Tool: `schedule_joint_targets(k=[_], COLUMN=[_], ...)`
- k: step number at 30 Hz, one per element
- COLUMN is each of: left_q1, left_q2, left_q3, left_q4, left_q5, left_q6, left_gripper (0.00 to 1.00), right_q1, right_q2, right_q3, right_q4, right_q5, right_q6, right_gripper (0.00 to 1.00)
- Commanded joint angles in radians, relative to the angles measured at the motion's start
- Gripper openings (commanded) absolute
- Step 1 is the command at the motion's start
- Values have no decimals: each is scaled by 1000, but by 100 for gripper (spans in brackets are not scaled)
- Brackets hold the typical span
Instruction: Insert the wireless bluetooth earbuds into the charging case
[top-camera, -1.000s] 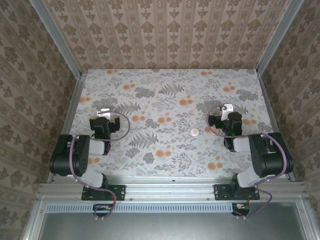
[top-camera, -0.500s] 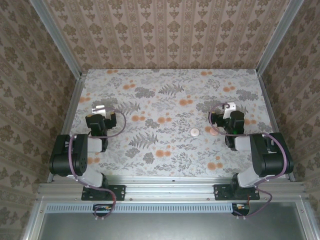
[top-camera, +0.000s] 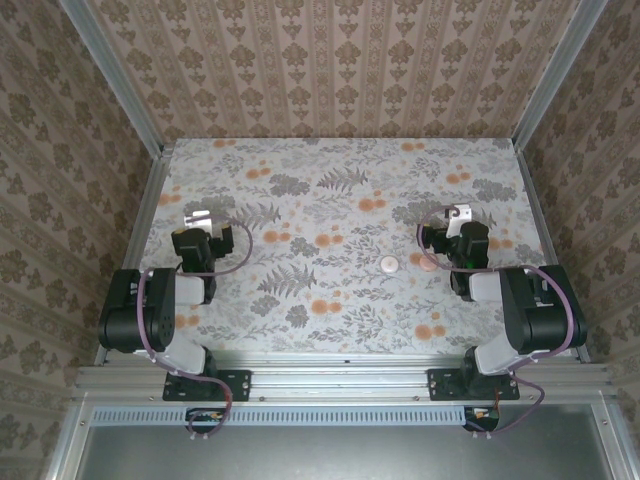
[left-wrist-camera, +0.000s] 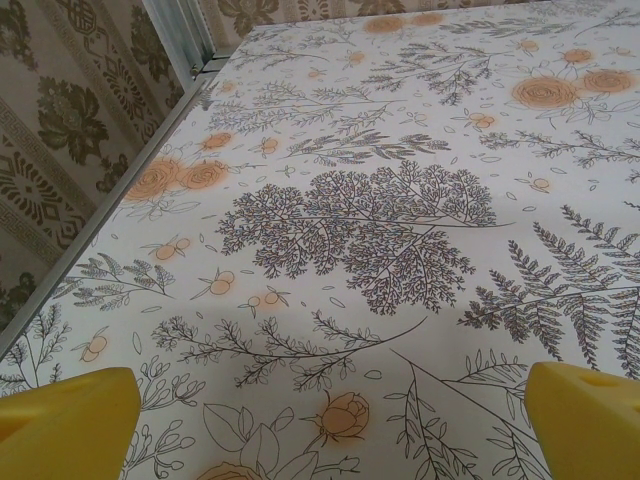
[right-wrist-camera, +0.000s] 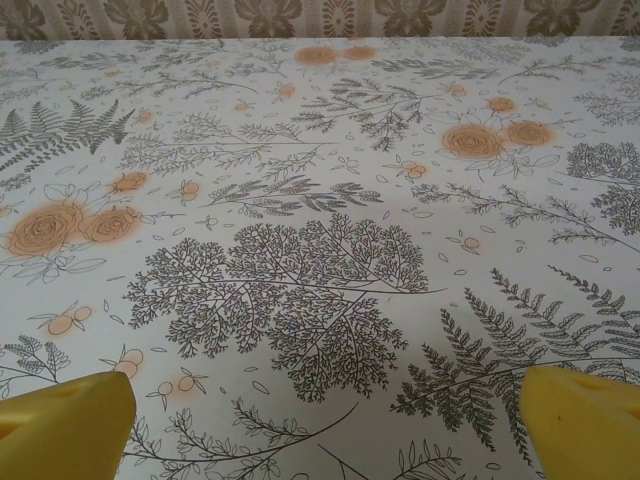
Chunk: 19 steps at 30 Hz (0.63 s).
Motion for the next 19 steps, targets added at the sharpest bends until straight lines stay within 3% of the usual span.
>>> schedule_joint_targets(k=[1, 19], left_q1=[1, 0], left_q2=[-13, -11], left_q3=[14, 20], left_q4=[2, -9], left_q5=[10, 46], left_q6=[-10, 5], left_gripper=[100, 100], right_q1=[-1, -1], right_q2=[4, 6], right_q3=[14, 15], right_q4=[22, 20], right_q5=[-19, -18], right_q6=[18, 18], right_gripper=[100, 100])
